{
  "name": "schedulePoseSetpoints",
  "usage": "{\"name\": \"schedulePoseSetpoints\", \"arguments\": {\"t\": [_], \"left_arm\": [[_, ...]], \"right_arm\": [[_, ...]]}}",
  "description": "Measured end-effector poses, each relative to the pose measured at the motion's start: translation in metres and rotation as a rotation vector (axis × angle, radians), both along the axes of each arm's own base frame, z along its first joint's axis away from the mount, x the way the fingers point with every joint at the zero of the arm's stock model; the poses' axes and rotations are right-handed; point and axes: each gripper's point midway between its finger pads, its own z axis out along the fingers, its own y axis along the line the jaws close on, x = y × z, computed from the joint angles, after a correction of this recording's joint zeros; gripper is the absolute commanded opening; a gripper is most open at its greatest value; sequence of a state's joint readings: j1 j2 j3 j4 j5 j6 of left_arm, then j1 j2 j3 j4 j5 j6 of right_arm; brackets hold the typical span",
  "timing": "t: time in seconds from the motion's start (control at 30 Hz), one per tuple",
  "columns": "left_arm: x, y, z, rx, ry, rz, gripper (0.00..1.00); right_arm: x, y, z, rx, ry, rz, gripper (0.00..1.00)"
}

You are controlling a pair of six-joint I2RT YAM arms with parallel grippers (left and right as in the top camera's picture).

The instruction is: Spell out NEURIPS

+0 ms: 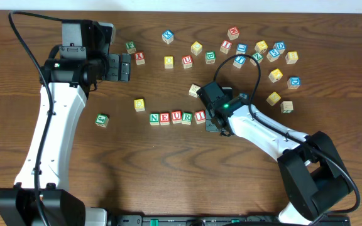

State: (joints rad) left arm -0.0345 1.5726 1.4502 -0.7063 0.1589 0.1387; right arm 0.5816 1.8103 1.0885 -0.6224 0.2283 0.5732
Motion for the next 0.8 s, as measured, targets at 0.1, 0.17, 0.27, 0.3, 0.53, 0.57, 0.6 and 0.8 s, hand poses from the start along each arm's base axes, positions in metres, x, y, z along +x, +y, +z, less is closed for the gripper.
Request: {"name": "schedulePoseSetpoints", "arguments": {"t": [0.1, 0.17, 0.27, 0.3, 0.53, 0.57, 0.6, 0.8], "left_arm": [[0.000, 0.000, 0.000, 0.000, 0.000, 0.000, 0.98], [0.000, 0.000, 0.000, 0.000, 0.000, 0.000, 0.98], [0.000, 0.000, 0.000, 0.000, 0.000, 0.000, 0.98], [0.000, 0.000, 0.000, 0.000, 0.000, 0.000, 0.98], [0.000, 0.000, 0.000, 0.000, 0.000, 0.000, 0.98], [0.000, 0.000, 0.000, 0.000, 0.000, 0.000, 0.98], [0.000, 0.000, 0.000, 0.000, 0.000, 0.000, 0.98], [0.000, 0.000, 0.000, 0.000, 0.000, 0.000, 0.98]], "right_arm": [[0.000, 0.000, 0.000, -0.002, -0.001, 0.000, 0.01], [0.001, -0.002, 0.000, -0.004, -0.002, -0.004, 0.01], [0.003, -0.006, 0.000, -0.007, -0.004, -0.015, 0.01], [0.004, -0.007, 0.000, -0.007, -0.005, -0.019, 0.01], [0.009, -0.012, 0.001, -0.003, -0.017, -0.039, 0.01], [0.010, -0.013, 0.001, -0.002, -0.018, -0.042, 0.01], [0.010, -0.013, 0.001, -0.002, -0.018, -0.043, 0.01], [0.014, -0.012, 0.002, 0.006, -0.031, -0.046, 0.01]]}}
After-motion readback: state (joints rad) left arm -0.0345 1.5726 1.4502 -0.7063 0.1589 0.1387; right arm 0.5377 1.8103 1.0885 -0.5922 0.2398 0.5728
